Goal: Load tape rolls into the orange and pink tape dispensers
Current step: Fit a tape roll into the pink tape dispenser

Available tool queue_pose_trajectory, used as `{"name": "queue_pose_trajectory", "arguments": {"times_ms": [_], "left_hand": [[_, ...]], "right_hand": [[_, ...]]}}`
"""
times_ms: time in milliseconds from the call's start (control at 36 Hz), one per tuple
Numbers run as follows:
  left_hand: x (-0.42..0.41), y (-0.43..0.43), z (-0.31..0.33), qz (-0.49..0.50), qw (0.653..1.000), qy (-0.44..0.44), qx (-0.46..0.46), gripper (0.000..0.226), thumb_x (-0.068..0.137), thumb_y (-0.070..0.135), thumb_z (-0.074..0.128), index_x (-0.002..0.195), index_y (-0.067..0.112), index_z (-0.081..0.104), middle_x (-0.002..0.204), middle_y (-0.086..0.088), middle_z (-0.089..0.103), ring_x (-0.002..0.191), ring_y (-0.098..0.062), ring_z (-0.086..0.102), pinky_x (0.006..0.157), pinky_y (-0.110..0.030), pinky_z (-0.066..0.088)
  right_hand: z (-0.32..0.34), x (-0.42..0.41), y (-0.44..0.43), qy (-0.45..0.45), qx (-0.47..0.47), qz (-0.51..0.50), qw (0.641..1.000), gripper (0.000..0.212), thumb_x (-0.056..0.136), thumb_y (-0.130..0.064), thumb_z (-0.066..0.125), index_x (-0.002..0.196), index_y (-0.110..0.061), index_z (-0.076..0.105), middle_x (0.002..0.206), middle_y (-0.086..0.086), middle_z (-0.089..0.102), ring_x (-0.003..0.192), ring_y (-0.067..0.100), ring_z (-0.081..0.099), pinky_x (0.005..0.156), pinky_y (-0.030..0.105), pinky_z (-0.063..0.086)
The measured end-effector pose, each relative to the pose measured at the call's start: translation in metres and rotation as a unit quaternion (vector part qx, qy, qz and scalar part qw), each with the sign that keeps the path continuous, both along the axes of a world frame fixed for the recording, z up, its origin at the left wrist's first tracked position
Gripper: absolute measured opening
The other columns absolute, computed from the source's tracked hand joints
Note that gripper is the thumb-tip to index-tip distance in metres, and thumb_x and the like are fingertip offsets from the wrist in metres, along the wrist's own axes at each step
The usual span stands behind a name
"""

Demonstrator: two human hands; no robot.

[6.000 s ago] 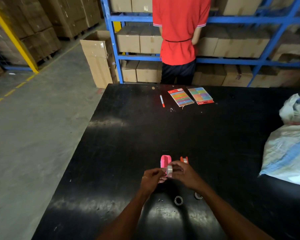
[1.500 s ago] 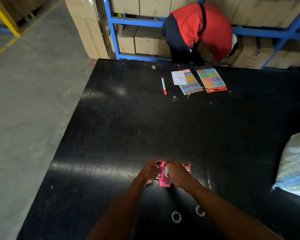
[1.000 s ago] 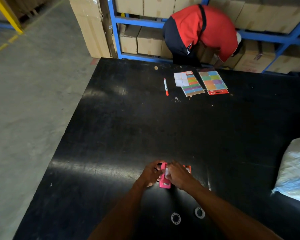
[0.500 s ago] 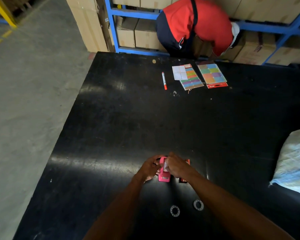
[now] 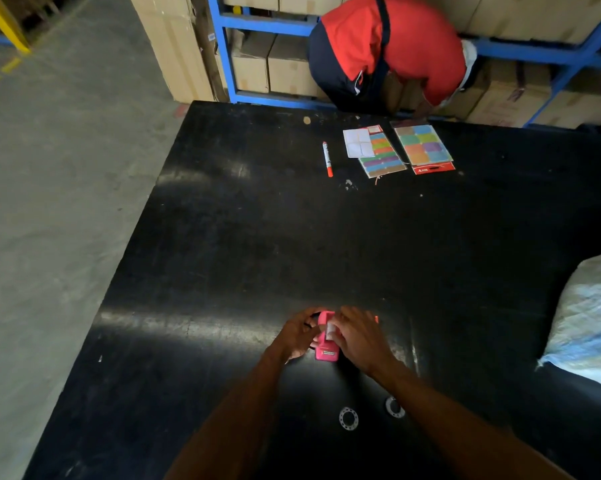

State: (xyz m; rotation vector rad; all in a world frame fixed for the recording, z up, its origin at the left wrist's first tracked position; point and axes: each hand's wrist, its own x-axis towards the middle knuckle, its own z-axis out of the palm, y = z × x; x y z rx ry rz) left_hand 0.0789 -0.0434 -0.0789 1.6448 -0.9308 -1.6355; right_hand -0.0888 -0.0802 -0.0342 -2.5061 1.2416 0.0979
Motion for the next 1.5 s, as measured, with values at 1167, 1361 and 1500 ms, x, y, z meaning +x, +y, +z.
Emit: {"name": "queue_pose_trajectory", "arguments": {"times_ms": [1167,1361,1500], "left_hand": [[-0.004,0.004,-0.008,0.009,0.998,-0.038,-0.039,0.036,0.092,0.004,0.057,0.127,0.011,0.056,0.101,-0.004,0.064,0.096,-0.028,0.064,0.066,-0.029,0.060],[-0.004,0.002,-0.010,0.006,0.998,-0.061,-0.020,0.037,0.092,0.004,0.057,0.127,0.016,0.057,0.109,-0.013,0.065,0.107,-0.041,0.063,0.079,-0.043,0.059],[-0.004,0.002,-0.011,0.005,0.998,-0.065,-0.016,0.037,0.093,0.003,0.056,0.129,0.011,0.055,0.117,-0.022,0.064,0.108,-0.041,0.063,0.079,-0.044,0.059]], "right_hand": [[-0.004,-0.009,0.057,-0.052,-0.038,0.017,0.998,0.015,0.089,-0.026,0.061,0.080,-0.016,0.067,0.097,0.001,0.062,0.089,0.016,0.058,0.082,0.035,0.049],[-0.009,0.002,0.059,-0.027,-0.026,-0.015,0.999,0.006,0.083,-0.014,0.064,0.086,-0.016,0.069,0.089,0.003,0.065,0.082,0.021,0.062,0.073,0.036,0.051],[-0.011,0.004,0.066,0.003,-0.019,-0.020,1.000,0.009,0.078,-0.014,0.070,0.083,-0.021,0.071,0.085,-0.001,0.071,0.076,0.017,0.066,0.073,0.034,0.051]]}}
